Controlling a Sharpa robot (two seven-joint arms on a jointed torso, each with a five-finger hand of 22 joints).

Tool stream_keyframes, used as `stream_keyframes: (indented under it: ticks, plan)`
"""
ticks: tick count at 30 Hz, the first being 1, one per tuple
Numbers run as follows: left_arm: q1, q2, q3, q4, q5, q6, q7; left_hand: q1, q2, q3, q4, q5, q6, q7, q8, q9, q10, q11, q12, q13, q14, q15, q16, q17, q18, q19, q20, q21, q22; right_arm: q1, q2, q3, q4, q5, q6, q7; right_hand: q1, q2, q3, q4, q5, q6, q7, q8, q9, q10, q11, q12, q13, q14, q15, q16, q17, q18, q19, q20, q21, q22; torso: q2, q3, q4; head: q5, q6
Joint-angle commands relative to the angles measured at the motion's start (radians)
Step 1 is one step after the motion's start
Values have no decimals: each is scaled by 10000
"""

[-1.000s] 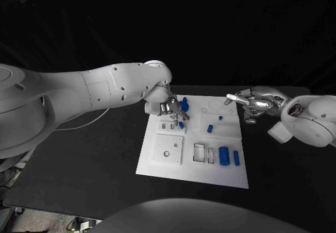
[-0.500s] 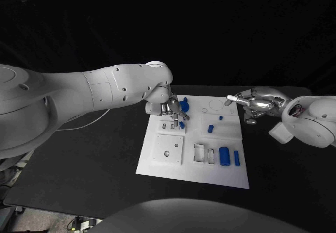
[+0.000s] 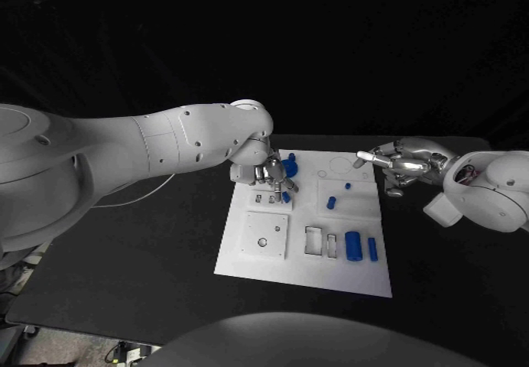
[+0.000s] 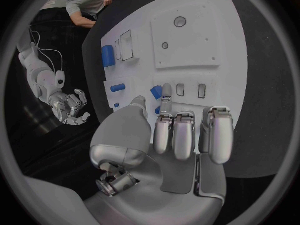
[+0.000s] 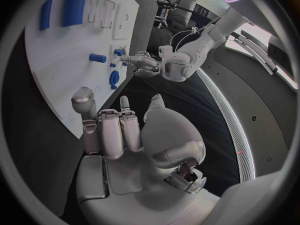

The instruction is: Assemble the parts on the task board

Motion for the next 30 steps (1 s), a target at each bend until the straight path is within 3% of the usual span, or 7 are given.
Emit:
stream_keyframes:
  ticks: [1, 9, 20, 30]
  plan:
    - [-23, 47, 6, -25, -29, 38, -1898, 96, -15, 52, -12, 41, -8, -8, -63, 16, 1039, 39, 23, 2634, 1052, 37, 24, 2633, -57, 544, 39, -63, 1961, -9, 9, -4, -11, 7, 219, -18, 127, 27, 16, -59, 55, 71, -33, 63, 6, -74, -37, -61, 1343, -76, 24, -56, 1407, 30, -75, 25, -58, 1057, -3, 0, 1, 1, 2]
    - [-48, 65, 7, -48, -10, 10, -1895, 211, -9, 138, -63, 133, 3, -17, -100, 64, 1039, 30, 23, 2634, 1052, 27, 24, 2633, -51, 527, 31, -82, 1937, -11, 18, -6, 6, 7, 264, -32, 263, 28, 58, -110, 112, 60, -43, 42, -4, -111, -38, -81, 1318, -116, 29, -80, 1383, 39, -134, 31, -109, 1045, -1, 2, -1, -2, 2]
    - [-57, 98, 7, -71, 53, -61, -1878, 540, -14, 447, -214, 698, 29, -43, -223, 205, 1039, 2, 23, 2634, 1052, -1, 24, 2633, -48, 522, 2, -100, 1931, -12, -27, -7, 25, 7, 291, -62, 403, 39, 108, -168, 201, 56, -49, 26, -13, -157, -40, -107, 1283, -162, 31, -108, 1351, 51, -201, 35, -173, 1029, 4, 3, 2, 24, 2]
    - [-64, 124, 8, -116, 118, -149, -1858, 649, -39, 548, -265, 816, 19, -46, -272, 242, 1039, -2, 23, 2634, 1052, -5, 24, 2633, -45, 514, -3, -110, 1921, -15, -41, -9, 28, 6, 313, -80, 466, 46, 131, -194, 259, 51, -50, 14, -19, -194, -40, -130, 1254, -196, 33, -129, 1327, 63, -257, 38, -233, 1013, -1, 3, 2, 8, 2]
